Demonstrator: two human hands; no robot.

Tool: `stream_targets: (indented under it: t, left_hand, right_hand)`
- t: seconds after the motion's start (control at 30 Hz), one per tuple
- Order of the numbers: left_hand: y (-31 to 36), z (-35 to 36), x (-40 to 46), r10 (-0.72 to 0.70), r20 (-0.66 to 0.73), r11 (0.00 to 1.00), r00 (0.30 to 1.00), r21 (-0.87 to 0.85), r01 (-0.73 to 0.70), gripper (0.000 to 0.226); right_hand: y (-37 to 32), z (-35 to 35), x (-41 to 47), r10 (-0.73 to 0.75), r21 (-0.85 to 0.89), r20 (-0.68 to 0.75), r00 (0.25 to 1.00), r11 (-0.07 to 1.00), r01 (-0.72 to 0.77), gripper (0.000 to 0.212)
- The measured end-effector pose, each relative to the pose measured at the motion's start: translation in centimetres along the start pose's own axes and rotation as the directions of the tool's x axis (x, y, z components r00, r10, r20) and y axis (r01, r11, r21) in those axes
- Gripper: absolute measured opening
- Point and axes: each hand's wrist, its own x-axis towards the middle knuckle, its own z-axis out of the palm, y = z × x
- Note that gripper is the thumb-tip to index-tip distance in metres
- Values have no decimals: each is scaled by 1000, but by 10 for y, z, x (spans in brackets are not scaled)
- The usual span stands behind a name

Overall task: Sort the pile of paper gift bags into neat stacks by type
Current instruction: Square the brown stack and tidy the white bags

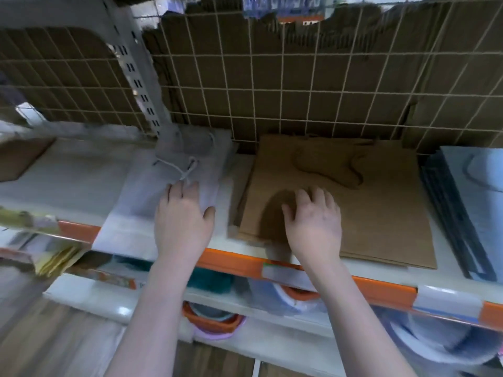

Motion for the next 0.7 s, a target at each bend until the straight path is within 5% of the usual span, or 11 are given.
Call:
stream_targets:
  t: [0.7]
  left_hand:
    - [-415,-86,17,-298,-93,954,950,-2,299,39]
  right_hand:
    - [-389,113,-42,-178,50,156,972,984,172,38]
